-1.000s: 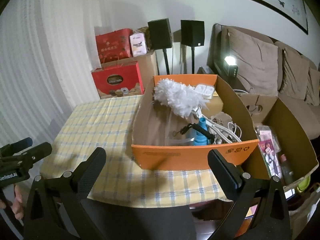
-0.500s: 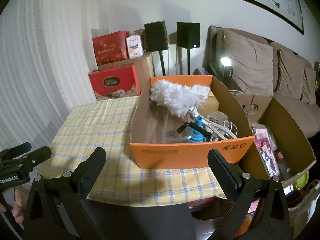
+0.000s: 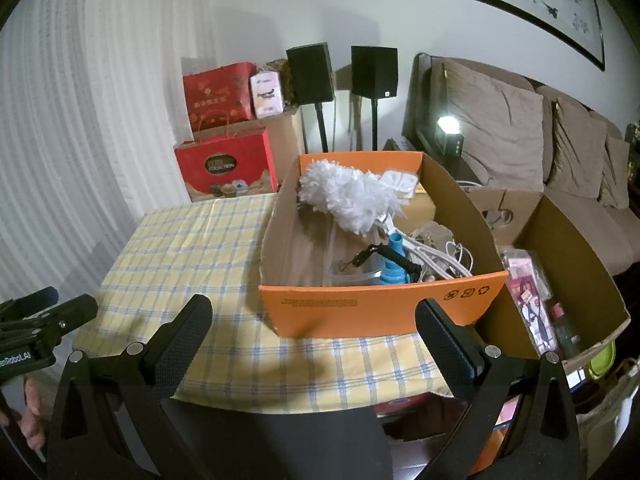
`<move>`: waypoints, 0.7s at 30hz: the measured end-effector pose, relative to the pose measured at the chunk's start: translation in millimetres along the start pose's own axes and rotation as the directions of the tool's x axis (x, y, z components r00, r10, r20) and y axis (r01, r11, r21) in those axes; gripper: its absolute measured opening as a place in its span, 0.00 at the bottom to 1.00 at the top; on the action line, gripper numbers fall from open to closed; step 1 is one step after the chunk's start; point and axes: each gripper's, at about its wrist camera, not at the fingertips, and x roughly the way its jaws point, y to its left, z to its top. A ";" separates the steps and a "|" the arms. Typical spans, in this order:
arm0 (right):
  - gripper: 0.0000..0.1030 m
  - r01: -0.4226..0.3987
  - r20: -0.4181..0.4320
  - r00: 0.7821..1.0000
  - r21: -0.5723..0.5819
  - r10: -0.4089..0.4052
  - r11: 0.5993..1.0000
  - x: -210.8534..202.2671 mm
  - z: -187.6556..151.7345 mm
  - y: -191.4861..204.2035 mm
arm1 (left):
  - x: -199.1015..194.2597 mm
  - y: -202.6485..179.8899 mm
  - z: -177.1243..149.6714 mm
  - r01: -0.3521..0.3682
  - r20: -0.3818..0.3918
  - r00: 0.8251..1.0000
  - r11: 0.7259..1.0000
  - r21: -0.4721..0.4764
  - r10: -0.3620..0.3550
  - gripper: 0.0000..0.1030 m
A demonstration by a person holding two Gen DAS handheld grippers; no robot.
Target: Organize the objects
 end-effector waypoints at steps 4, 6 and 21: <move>1.00 0.000 0.000 1.000 0.005 0.000 1.000 0.0 -0.9 1.3 | -0.1 -1.9 -0.2 0.004 -0.002 1.000 1.000 0.002 -0.004 1.00; 1.00 -0.001 0.000 1.000 0.005 0.001 1.000 -0.1 -0.8 0.9 | -0.3 -3.0 -0.7 0.005 -0.002 1.000 1.000 0.004 -0.005 1.00; 1.00 0.001 -0.001 1.000 0.007 -0.001 1.000 -0.4 -0.6 0.2 | 0.6 -4.4 -0.3 0.008 -0.005 1.000 1.000 0.001 -0.008 1.00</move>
